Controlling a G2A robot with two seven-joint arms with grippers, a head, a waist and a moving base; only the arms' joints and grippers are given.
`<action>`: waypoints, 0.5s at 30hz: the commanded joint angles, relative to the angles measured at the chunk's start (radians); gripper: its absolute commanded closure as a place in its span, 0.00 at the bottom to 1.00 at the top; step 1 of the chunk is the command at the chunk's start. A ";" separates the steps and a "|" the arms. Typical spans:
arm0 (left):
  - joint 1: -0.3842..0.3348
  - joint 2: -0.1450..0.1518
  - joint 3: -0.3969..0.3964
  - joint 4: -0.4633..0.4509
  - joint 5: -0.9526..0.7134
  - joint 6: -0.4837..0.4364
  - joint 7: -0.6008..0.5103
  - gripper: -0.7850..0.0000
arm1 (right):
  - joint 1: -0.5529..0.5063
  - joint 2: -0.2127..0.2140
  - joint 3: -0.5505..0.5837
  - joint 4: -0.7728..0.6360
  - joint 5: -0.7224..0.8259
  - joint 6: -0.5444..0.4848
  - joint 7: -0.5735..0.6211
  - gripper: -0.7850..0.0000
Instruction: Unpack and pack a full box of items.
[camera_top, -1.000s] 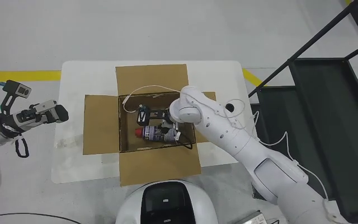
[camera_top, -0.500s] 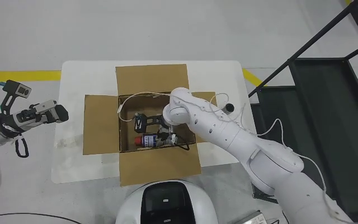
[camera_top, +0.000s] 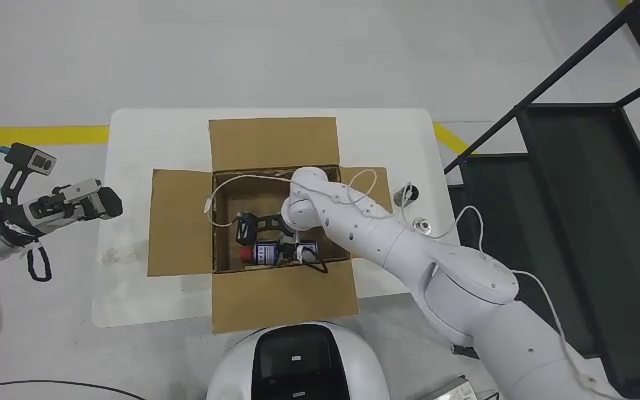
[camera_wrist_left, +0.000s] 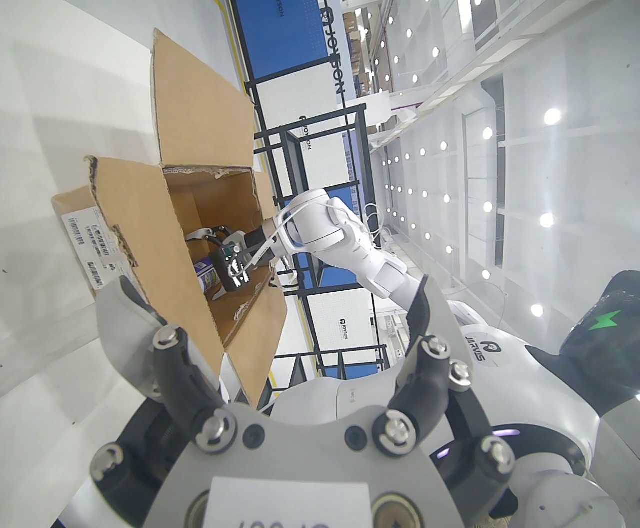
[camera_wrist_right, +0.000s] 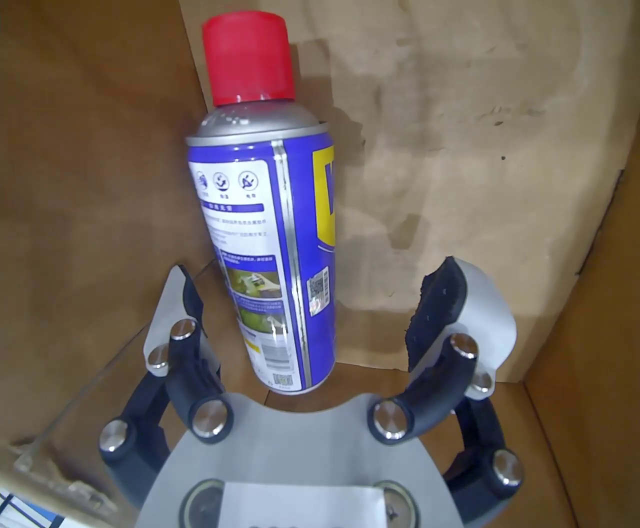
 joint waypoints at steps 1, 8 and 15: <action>0.000 0.000 0.000 0.000 0.000 0.000 0.000 0.00 | 0.007 -0.017 -0.011 0.033 -0.008 0.006 -0.008 0.00; 0.000 0.000 0.000 0.000 0.000 0.000 0.000 0.00 | 0.033 -0.063 -0.023 0.121 -0.010 0.012 -0.039 1.00; 0.000 0.000 0.000 0.000 0.000 0.000 0.000 0.00 | 0.058 -0.091 -0.020 0.184 -0.015 0.018 -0.066 1.00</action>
